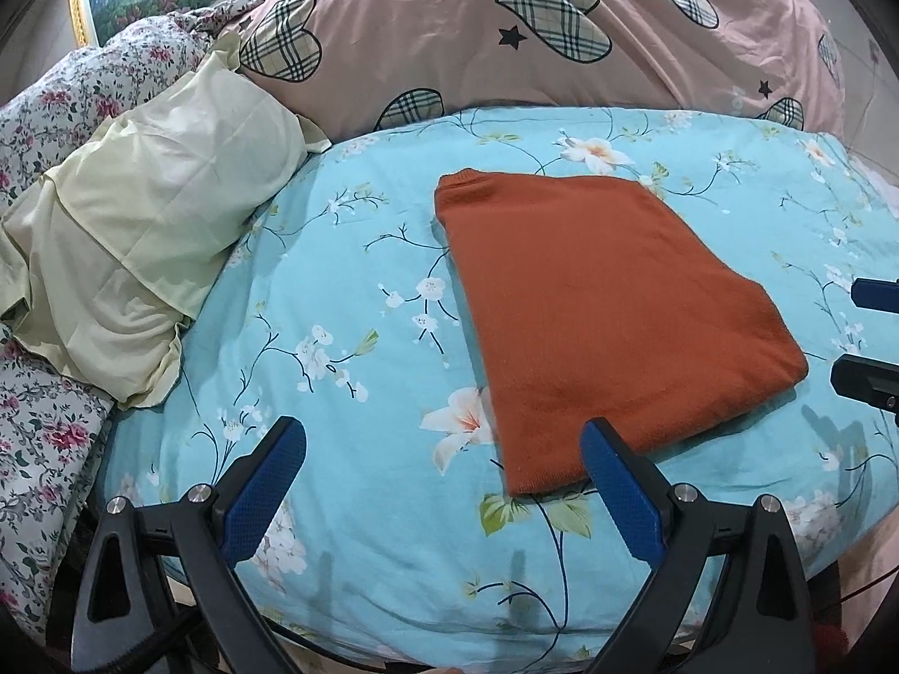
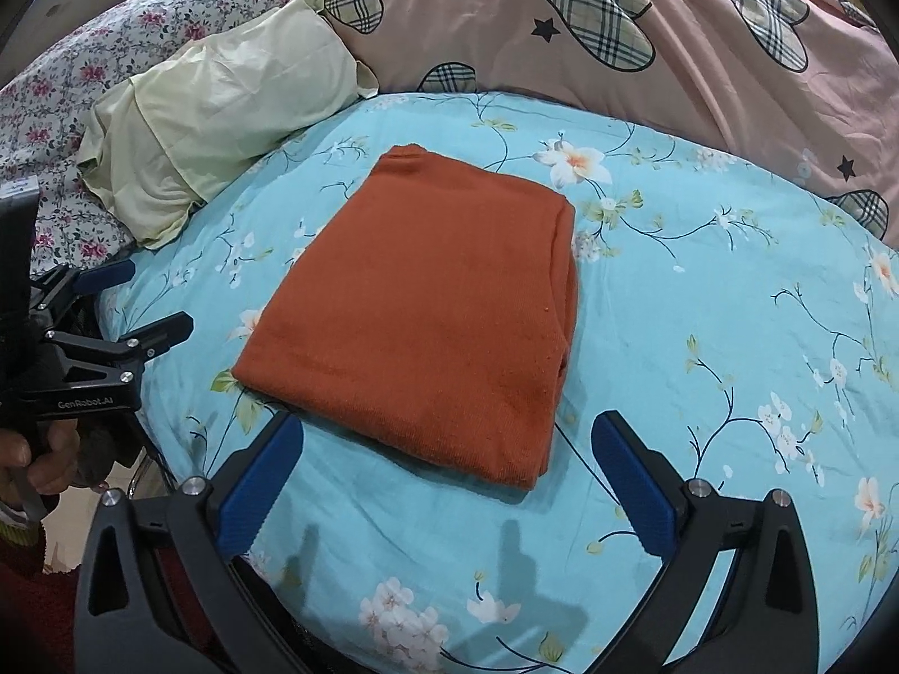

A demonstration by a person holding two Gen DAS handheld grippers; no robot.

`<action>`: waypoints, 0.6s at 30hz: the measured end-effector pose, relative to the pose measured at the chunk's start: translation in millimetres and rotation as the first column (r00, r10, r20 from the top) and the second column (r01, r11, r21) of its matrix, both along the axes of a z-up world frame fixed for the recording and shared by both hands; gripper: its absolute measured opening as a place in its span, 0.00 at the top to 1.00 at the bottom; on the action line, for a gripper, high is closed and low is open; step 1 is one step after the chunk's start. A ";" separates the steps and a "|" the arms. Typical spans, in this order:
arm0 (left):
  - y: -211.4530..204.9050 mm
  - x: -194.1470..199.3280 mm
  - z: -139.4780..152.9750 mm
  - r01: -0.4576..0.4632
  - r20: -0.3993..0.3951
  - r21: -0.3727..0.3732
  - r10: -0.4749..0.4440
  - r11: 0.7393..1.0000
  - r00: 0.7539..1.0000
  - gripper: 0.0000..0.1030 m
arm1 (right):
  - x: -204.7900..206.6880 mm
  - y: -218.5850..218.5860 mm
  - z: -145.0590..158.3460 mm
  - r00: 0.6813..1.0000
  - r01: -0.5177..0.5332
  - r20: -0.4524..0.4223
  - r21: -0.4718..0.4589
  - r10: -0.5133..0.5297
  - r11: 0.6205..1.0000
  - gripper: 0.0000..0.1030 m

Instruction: Fold small clothes

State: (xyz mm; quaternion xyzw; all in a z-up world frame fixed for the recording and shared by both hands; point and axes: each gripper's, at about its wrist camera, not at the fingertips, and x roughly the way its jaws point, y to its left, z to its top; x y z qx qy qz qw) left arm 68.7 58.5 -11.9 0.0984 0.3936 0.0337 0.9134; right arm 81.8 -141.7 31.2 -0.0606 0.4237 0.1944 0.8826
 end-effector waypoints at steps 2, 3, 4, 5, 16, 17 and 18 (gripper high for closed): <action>0.0 -0.1 0.0 0.000 -0.001 0.000 0.000 1.000 1.000 0.04 | 0.7 0.5 -1.0 1.000 0.001 -0.006 0.002 -0.001 1.000 0.01; 0.1 0.4 -0.9 -0.001 -0.004 -0.001 0.001 1.000 1.000 0.04 | 1.0 0.6 -2.1 1.000 0.002 -0.010 0.003 -0.002 1.000 0.01; 0.8 1.2 -1.6 0.000 -0.007 -0.003 0.000 1.000 1.000 0.04 | 1.3 1.1 -3.3 1.000 0.003 -0.015 0.004 -0.003 1.000 0.01; 0.7 1.6 -2.3 0.001 -0.010 -0.006 -0.001 1.000 1.000 0.04 | 2.1 1.0 -4.6 1.000 0.004 -0.020 0.005 -0.004 1.000 0.01; 0.6 7.3 -7.3 0.001 -0.017 -0.006 -0.002 1.000 1.000 0.04 | 6.3 0.7 -11.0 0.999 0.011 -0.041 0.015 -0.011 1.000 0.01; 0.6 7.7 -7.8 0.001 -0.018 -0.006 -0.001 1.000 1.000 0.04 | 6.7 0.8 -11.2 0.999 0.012 -0.042 0.015 -0.011 1.000 0.01; 0.4 8.2 -8.4 0.001 -0.019 -0.007 -0.001 1.000 1.000 0.04 | 7.5 0.5 -11.3 0.999 0.012 -0.042 0.015 -0.012 1.000 0.01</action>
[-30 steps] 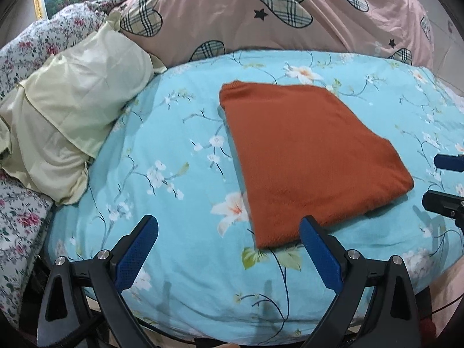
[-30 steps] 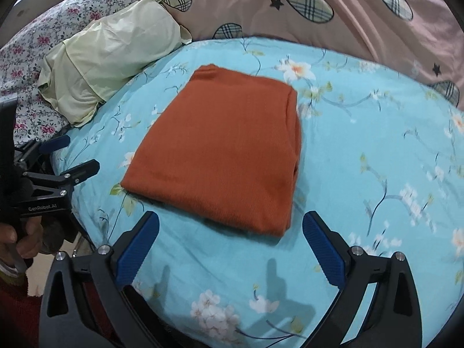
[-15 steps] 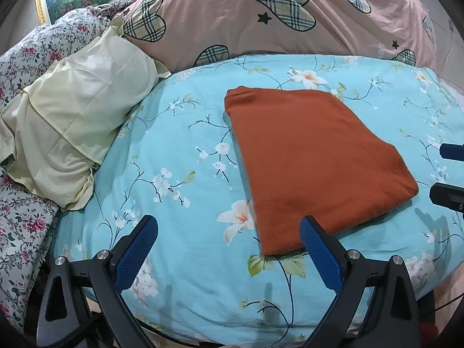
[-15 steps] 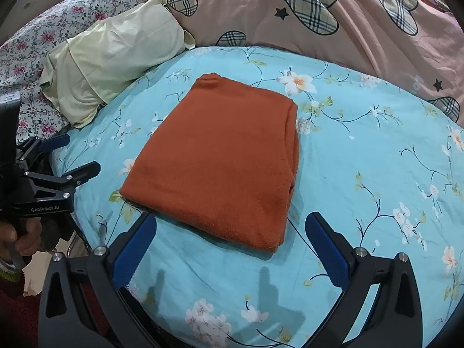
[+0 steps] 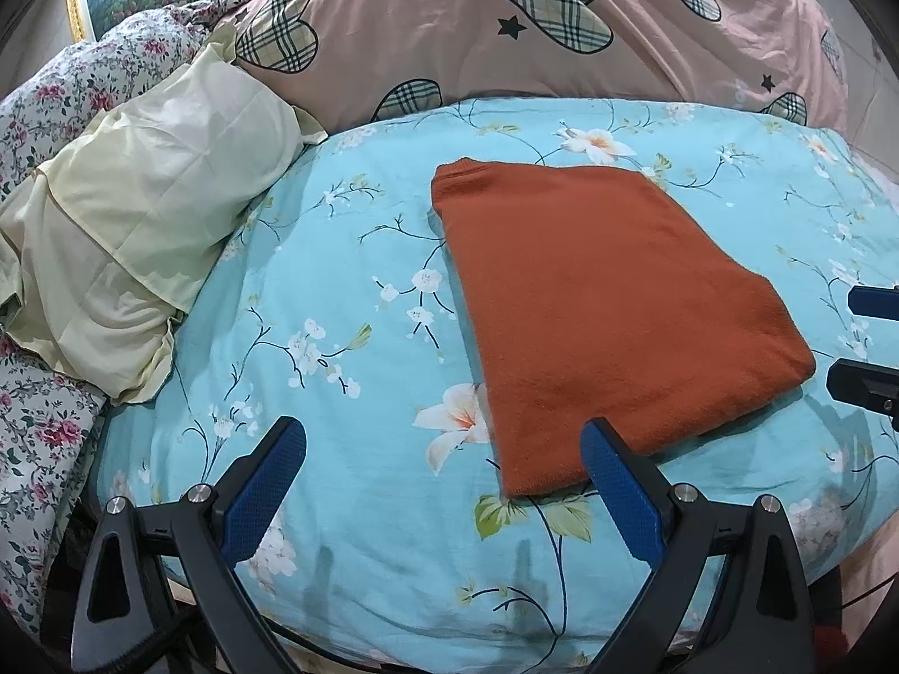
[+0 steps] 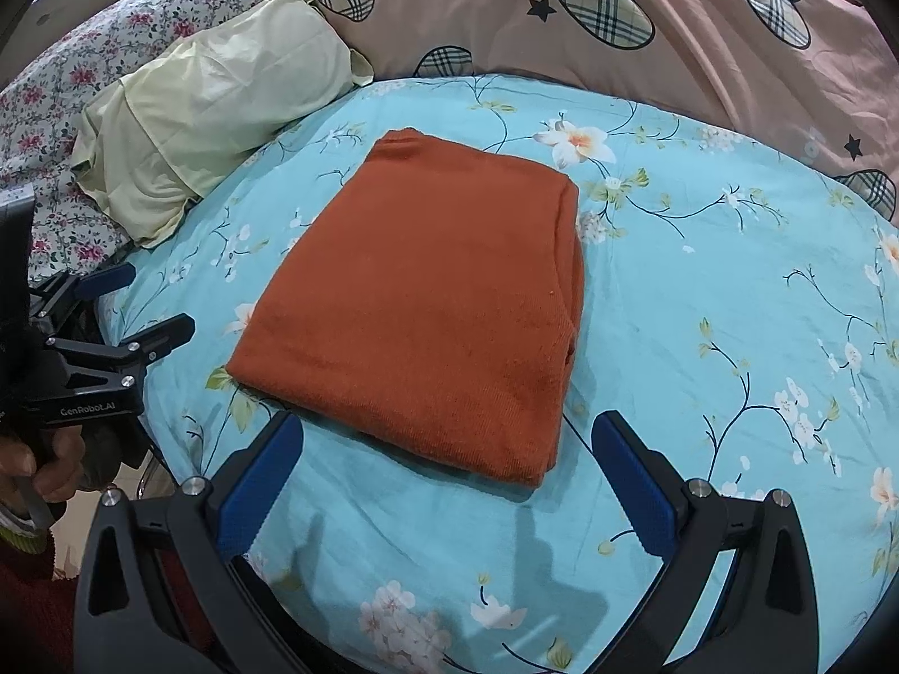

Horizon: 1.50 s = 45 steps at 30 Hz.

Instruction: Fold small clothes

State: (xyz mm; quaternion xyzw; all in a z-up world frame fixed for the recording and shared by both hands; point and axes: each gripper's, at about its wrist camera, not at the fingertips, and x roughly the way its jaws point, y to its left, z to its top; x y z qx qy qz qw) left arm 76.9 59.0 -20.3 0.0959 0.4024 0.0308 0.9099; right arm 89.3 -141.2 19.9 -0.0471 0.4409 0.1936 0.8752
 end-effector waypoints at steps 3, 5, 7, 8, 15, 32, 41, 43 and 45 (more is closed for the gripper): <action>-0.7 0.8 -0.8 -0.001 -0.001 0.001 0.001 1.000 1.000 0.04 | 1.4 -1.1 0.0 1.000 0.000 -0.001 -0.001 0.000 1.000 0.01; -0.7 1.5 -1.2 0.000 -0.001 -0.001 0.000 1.000 1.000 0.04 | 2.5 -1.4 0.0 1.000 0.000 -0.002 0.001 0.000 1.000 0.01; -1.2 2.8 -1.8 0.000 -0.002 0.000 0.000 1.000 1.000 0.04 | 2.9 -1.4 0.0 1.000 0.001 -0.003 0.001 -0.001 1.000 0.01; -1.2 3.7 -2.2 -0.001 -0.003 0.001 0.001 1.000 1.000 0.04 | 3.2 -1.6 0.3 1.000 0.001 -0.002 0.001 -0.001 1.000 0.01; -2.4 3.3 -2.1 -0.003 -0.004 0.001 0.003 1.000 1.000 0.04 | 3.0 2.6 -0.2 1.000 0.000 -0.003 0.002 0.000 1.000 0.01; -7.2 11.1 -5.0 0.006 -0.012 0.006 -0.006 1.000 1.000 0.04 | 3.4 8.7 -2.0 1.000 0.001 -0.006 0.006 -0.001 1.000 0.01; -9.8 10.1 -3.4 0.008 -0.010 0.008 -0.008 1.000 1.000 0.04 | 3.5 10.3 -0.7 1.000 -0.001 -0.002 0.005 0.001 1.000 0.01; -9.8 10.6 -2.8 0.011 -0.009 0.007 -0.011 1.000 1.000 0.04 | 3.9 10.0 0.5 1.000 -0.003 -0.001 0.005 0.003 1.000 0.01; -10.5 10.9 -1.7 0.012 -0.008 0.007 -0.012 1.000 1.000 0.04 | 4.2 10.3 1.6 1.000 -0.005 0.001 0.003 0.005 1.000 0.01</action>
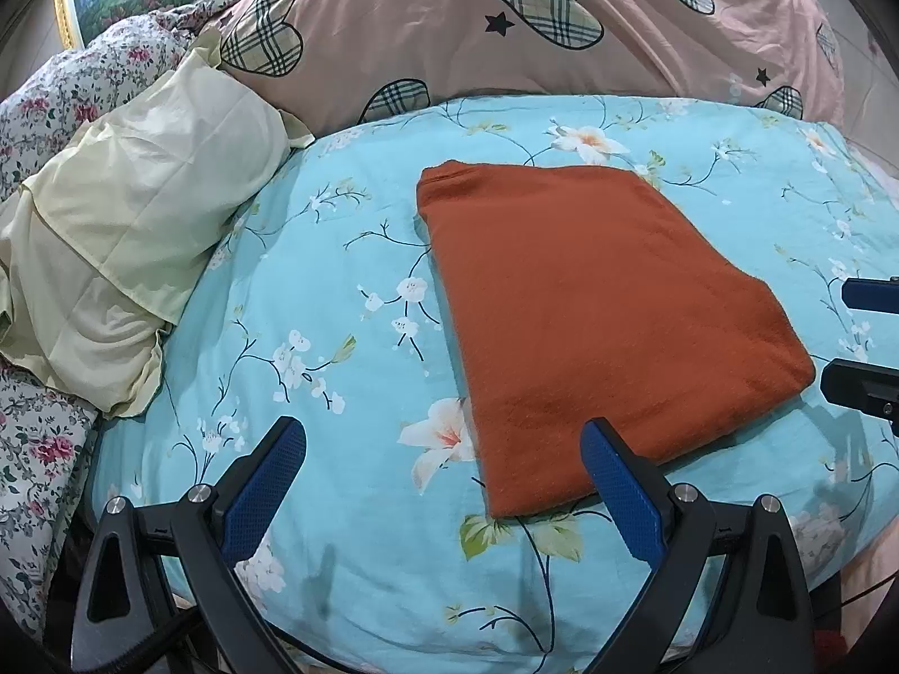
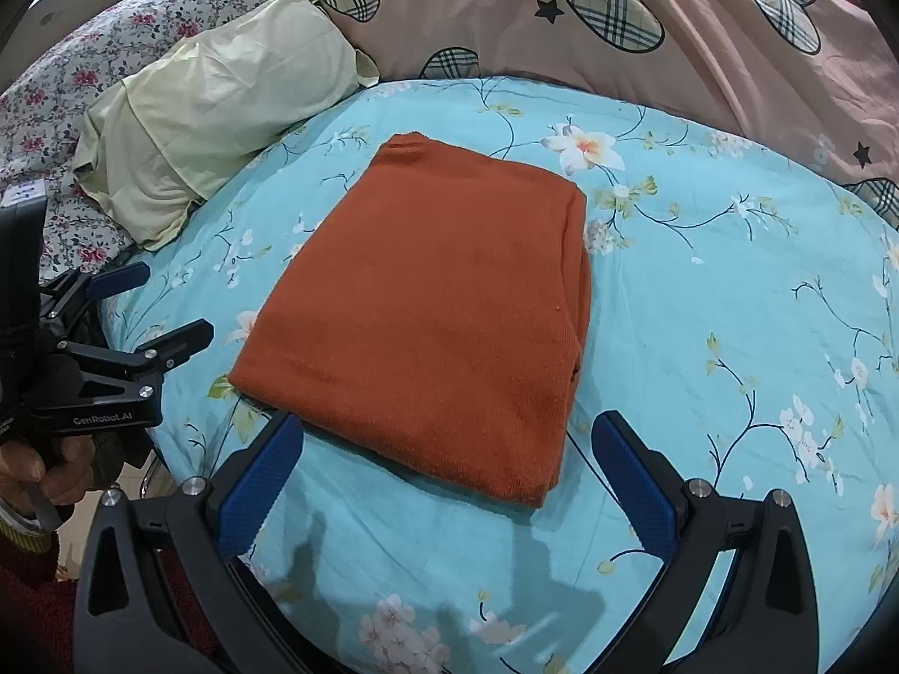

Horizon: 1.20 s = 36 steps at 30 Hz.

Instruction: Fold small clothes

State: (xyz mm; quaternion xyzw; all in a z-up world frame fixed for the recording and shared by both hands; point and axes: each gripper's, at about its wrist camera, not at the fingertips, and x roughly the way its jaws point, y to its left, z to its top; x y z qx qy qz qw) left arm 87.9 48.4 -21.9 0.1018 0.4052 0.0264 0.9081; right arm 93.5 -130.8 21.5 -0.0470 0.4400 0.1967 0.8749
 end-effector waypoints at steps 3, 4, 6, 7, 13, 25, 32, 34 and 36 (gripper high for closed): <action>-1.8 0.2 2.0 0.002 0.002 0.002 -0.002 1.000 1.000 0.04 | 0.8 -0.8 1.7 1.000 -0.005 0.002 -0.001 0.005 1.000 0.01; -2.1 0.7 2.4 0.003 0.002 0.002 -0.003 1.000 1.000 0.04 | 0.7 -0.6 2.0 1.000 -0.005 0.003 -0.002 0.005 1.000 0.01; -1.8 1.2 2.8 0.003 0.003 0.002 -0.003 1.000 1.000 0.04 | 0.8 -1.6 2.6 1.000 -0.008 0.005 -0.002 0.008 1.000 0.01; -1.8 1.4 2.8 0.003 0.003 0.002 -0.003 1.000 1.000 0.04 | 0.7 -1.4 2.6 1.000 -0.008 0.004 -0.002 0.008 1.000 0.01; -2.3 2.5 3.3 0.005 0.005 0.004 -0.005 1.000 1.000 0.04 | 1.3 -1.3 4.0 1.000 -0.012 0.006 -0.003 0.012 1.000 0.01; -3.0 2.7 3.5 0.003 0.005 0.004 -0.003 1.000 1.000 0.04 | 1.3 -0.8 4.9 1.000 -0.013 0.008 -0.003 0.013 1.000 0.01; -4.2 6.9 6.7 0.006 0.007 0.003 -0.006 1.000 1.000 0.04 | 3.1 -1.4 6.7 1.000 -0.016 0.010 -0.004 0.016 1.000 0.01; -5.0 7.7 6.9 0.007 0.007 0.004 -0.007 1.000 1.000 0.04 | 2.6 -1.0 6.5 1.000 -0.016 0.009 -0.004 0.016 1.000 0.01; -5.2 7.8 6.8 0.007 0.006 0.003 -0.007 1.000 1.000 0.04 | 3.7 -1.1 7.2 1.000 -0.017 0.008 -0.004 0.018 1.000 0.01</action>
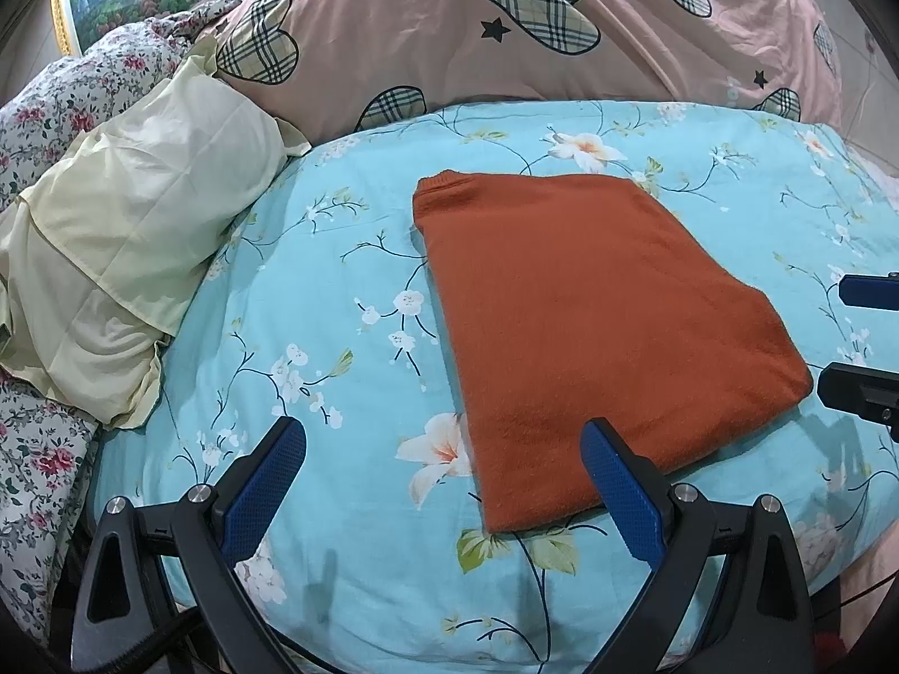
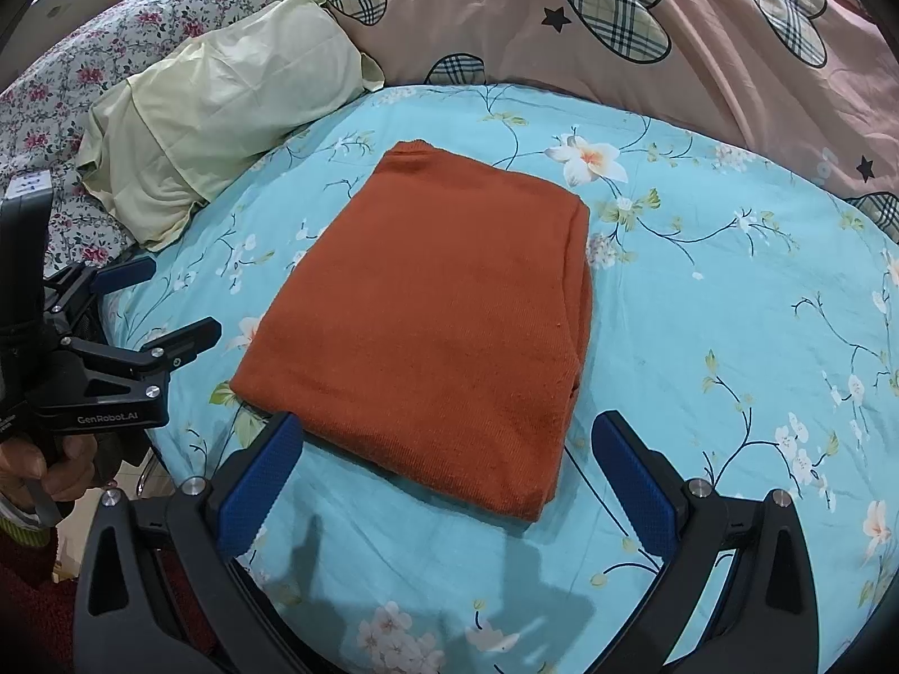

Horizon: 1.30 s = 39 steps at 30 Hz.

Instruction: Fold small clothes

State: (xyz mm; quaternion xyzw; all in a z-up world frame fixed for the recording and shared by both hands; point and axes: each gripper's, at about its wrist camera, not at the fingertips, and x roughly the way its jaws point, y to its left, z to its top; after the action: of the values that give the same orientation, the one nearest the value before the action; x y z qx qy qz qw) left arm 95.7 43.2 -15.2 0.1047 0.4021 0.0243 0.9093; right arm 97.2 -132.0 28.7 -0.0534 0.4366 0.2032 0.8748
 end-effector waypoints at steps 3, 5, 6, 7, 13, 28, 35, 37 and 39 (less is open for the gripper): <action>-0.8 -0.9 -0.5 0.002 0.000 0.001 -0.002 1.000 1.000 0.04 | 1.4 -0.3 0.5 1.000 -0.003 -0.002 0.000 0.003 1.000 0.00; -1.1 -0.8 -0.7 0.003 0.000 0.001 -0.003 1.000 1.000 0.04 | 2.6 -0.6 -0.4 1.000 -0.004 -0.003 0.000 0.004 1.000 0.01; -0.9 -1.1 -1.0 0.003 0.000 0.001 -0.003 1.000 1.000 0.04 | 2.9 -0.7 -0.3 1.000 -0.005 -0.003 0.001 0.005 1.000 0.01; -0.9 -1.1 -1.0 0.003 0.000 0.001 -0.003 1.000 1.000 0.04 | 2.8 -0.7 -0.4 1.000 -0.005 -0.003 0.001 0.005 1.000 0.01; -1.1 -1.1 -0.8 0.003 0.000 0.000 -0.003 1.000 1.000 0.04 | 2.8 -1.8 -1.1 1.000 -0.002 0.000 0.001 0.002 1.000 0.01; -2.3 -0.5 -0.9 0.005 -0.001 0.004 -0.005 1.000 1.000 0.04 | 3.2 -3.7 -1.8 1.000 -0.004 -0.001 0.002 0.004 1.000 0.01; -3.2 -0.9 -0.9 0.004 -0.001 0.004 -0.004 1.000 1.000 0.04 | 2.9 -3.3 -1.5 1.000 -0.003 0.000 0.002 0.003 1.000 0.01; -4.4 0.2 -0.7 0.008 0.000 0.006 -0.008 1.000 1.000 0.04 | 3.3 -4.1 -1.9 1.000 -0.004 0.002 0.001 0.004 1.000 0.01; -5.2 0.8 -0.3 0.013 0.001 0.007 -0.013 1.000 1.000 0.04 | 3.3 -4.9 -2.0 1.000 -0.005 0.004 0.002 0.005 1.000 0.01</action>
State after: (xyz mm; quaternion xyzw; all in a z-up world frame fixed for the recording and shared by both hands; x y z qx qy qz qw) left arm 96.5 38.0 -15.4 0.1106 0.4008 0.0199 0.9093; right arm 100.5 -136.9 26.7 -0.0542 0.4348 0.2056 0.8751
